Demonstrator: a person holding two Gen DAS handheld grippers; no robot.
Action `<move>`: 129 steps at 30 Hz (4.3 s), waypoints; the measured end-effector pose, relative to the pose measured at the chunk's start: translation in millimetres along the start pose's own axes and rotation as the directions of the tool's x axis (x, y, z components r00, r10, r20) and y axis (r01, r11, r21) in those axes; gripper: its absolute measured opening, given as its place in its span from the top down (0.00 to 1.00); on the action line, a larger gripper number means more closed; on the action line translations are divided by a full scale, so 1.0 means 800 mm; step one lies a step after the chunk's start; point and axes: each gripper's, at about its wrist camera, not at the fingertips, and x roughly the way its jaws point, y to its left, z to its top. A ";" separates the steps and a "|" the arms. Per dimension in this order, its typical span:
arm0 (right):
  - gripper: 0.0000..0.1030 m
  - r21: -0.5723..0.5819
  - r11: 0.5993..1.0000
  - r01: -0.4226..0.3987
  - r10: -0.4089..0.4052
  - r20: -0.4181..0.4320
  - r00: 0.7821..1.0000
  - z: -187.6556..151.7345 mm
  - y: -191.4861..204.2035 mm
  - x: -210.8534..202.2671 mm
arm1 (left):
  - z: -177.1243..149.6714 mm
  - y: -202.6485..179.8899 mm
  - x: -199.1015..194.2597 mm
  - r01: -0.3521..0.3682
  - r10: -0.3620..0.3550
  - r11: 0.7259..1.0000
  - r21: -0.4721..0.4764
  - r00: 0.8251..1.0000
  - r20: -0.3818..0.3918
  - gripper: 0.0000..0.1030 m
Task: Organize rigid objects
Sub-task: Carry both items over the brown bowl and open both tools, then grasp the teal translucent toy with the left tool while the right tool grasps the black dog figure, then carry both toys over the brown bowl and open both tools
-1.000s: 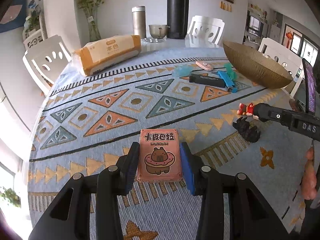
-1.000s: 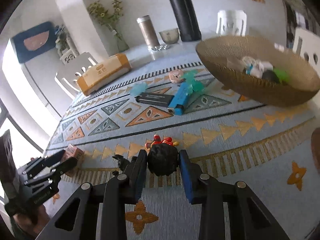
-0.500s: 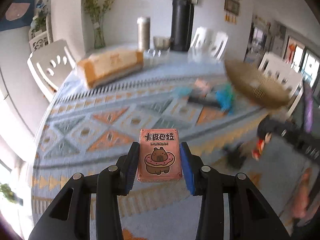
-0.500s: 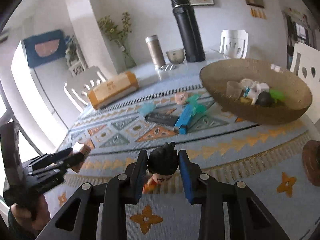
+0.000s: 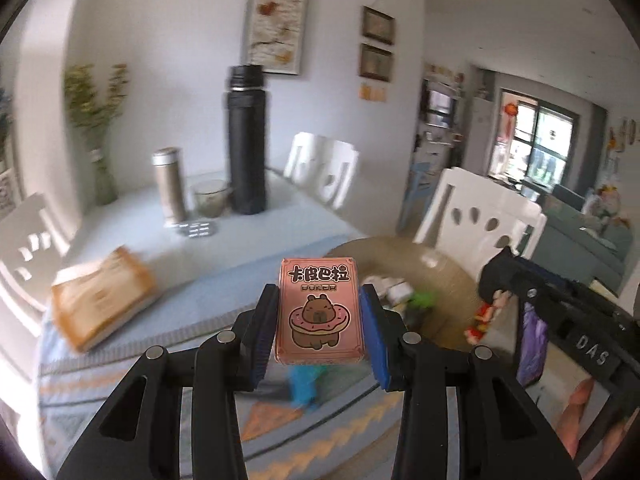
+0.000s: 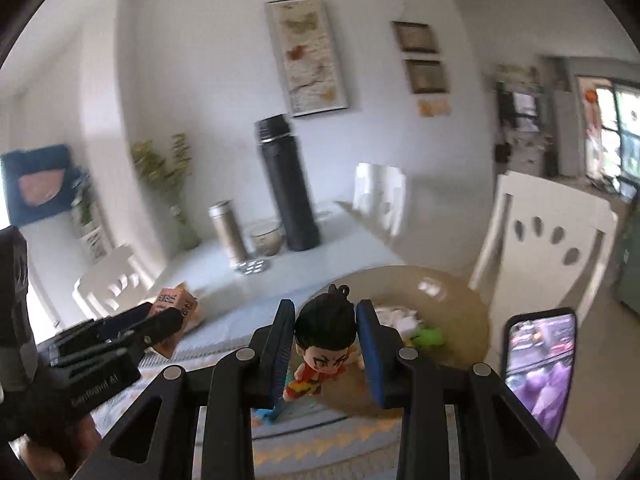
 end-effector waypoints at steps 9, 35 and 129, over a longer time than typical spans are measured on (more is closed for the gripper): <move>0.70 0.056 0.989 0.137 -0.120 -0.234 0.965 -0.017 -0.041 0.098 | -0.015 -0.044 0.131 0.089 -0.088 0.996 -0.003 0.981 -0.170 0.63; 0.24 -0.273 0.949 -0.156 0.062 -0.324 0.944 -0.198 0.152 0.084 | -0.250 0.186 -0.059 -0.347 0.272 0.888 -0.301 0.925 -0.264 0.21; 0.30 -0.106 0.968 -0.229 0.154 -0.474 0.867 -0.195 0.099 0.124 | -0.250 0.158 -0.063 -0.331 0.288 0.922 -0.202 0.933 -0.216 0.61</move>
